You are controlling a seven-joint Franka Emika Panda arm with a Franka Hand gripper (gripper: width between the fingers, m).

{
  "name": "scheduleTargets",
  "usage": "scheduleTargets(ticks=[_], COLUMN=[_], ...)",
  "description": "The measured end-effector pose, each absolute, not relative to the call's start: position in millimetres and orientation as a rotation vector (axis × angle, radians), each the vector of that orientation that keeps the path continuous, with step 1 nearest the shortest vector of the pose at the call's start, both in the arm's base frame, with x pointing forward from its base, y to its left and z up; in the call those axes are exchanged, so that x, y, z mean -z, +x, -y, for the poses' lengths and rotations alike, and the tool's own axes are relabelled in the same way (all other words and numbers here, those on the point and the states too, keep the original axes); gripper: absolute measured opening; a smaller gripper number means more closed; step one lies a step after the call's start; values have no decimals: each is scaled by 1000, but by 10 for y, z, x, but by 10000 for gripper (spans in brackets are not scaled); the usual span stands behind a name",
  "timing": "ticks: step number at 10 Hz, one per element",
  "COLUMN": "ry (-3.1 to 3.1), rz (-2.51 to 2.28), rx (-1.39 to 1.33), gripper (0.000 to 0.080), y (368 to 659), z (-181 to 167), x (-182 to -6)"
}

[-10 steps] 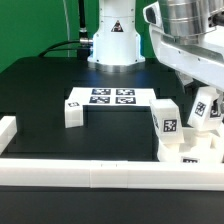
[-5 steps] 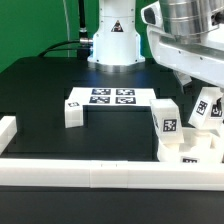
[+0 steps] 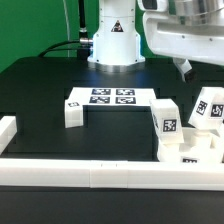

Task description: Assemble stool

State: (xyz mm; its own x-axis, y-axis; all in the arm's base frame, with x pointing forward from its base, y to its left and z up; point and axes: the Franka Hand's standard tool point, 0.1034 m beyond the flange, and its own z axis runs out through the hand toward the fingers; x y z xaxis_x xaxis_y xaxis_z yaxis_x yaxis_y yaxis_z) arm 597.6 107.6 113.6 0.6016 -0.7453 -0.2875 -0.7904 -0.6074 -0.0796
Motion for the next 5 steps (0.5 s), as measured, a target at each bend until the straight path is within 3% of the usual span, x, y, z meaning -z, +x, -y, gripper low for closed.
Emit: scheduleTargets(ticks=[5], ry=[-2898], rz=[-574], rx=[-233], gripper=[649], y=[5977], z=[-1172], x=[-1168])
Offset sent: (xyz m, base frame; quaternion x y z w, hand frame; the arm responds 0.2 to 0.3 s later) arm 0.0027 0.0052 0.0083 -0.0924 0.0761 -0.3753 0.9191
